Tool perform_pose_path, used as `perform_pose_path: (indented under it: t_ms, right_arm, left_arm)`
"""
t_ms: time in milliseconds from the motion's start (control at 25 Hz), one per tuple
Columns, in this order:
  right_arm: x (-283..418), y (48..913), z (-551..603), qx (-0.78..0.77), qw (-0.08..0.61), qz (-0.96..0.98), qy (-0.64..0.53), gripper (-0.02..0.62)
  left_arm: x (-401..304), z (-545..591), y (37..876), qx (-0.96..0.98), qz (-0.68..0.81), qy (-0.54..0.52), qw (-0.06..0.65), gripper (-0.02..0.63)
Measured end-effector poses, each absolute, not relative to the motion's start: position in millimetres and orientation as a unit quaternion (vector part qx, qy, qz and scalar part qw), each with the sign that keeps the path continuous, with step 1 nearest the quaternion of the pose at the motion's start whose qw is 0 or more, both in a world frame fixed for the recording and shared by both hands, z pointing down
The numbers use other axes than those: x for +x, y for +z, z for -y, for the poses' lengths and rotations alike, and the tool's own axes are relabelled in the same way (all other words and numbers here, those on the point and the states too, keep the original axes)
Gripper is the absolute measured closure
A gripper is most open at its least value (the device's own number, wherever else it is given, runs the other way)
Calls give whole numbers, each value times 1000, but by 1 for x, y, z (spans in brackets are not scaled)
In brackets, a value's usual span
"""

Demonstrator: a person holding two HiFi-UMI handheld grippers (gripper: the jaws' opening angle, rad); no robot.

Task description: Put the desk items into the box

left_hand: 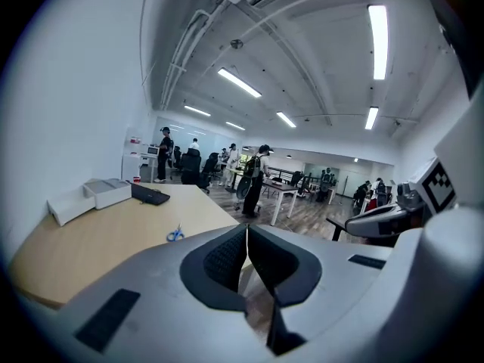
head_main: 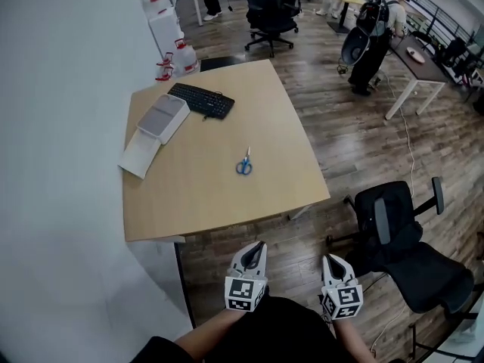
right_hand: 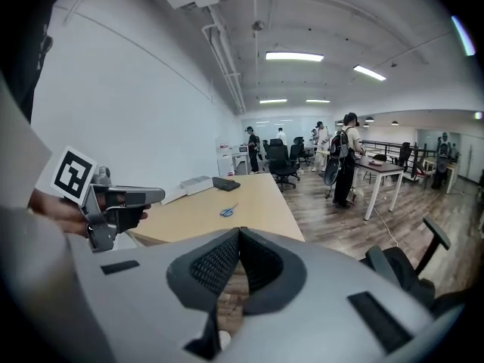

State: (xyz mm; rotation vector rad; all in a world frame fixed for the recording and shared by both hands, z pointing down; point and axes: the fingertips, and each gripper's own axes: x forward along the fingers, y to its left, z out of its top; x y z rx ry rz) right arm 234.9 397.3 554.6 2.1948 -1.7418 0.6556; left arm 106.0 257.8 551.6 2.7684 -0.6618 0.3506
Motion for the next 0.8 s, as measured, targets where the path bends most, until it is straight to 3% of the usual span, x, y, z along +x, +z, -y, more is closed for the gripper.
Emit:
perform_pose_path:
  t_ms: [800]
  right_arm:
    - [239,561,-245,735,138,622,232,537]
  left_arm:
    - [81,-125,554,941,284,122,135,588]
